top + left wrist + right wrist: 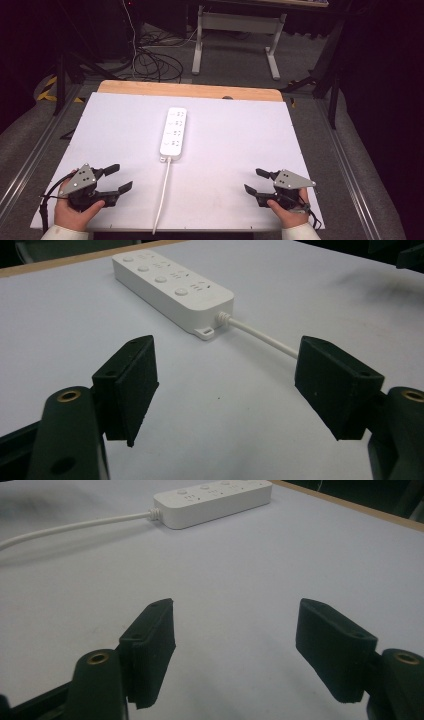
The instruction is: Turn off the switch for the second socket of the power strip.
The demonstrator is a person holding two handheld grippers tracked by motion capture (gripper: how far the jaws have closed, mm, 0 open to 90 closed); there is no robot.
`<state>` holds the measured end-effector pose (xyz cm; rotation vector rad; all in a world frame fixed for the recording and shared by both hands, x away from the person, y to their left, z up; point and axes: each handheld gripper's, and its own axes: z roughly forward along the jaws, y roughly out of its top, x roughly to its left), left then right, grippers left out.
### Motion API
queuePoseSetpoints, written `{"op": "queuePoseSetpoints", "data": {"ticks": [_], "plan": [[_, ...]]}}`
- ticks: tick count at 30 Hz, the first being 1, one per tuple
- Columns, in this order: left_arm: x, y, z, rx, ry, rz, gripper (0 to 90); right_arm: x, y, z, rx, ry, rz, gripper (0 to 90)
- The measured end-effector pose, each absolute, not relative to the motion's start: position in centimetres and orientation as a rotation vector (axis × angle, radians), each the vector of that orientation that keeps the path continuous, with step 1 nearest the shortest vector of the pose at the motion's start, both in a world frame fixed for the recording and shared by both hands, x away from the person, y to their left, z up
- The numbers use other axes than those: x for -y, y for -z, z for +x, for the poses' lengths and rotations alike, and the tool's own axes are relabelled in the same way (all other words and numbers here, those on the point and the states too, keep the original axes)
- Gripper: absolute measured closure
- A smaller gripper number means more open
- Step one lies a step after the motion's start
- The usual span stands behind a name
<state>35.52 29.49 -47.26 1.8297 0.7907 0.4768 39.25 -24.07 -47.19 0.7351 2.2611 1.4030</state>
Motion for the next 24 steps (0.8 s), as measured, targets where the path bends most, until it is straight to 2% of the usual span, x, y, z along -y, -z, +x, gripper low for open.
{"op": "queuePoseSetpoints", "data": {"ticks": [2, 24], "plan": [[-29.5, 47.3, 35.5, -0.800, -0.483, 1.830, 24.9, 24.1, 47.3, 39.3, -2.276, -1.411, 0.725, 36.3], [-29.5, 46.1, 35.4, -0.791, -0.472, 1.861, 31.8, 24.0, 47.4, 39.2, -2.280, -1.416, 0.731, 36.1]]}}
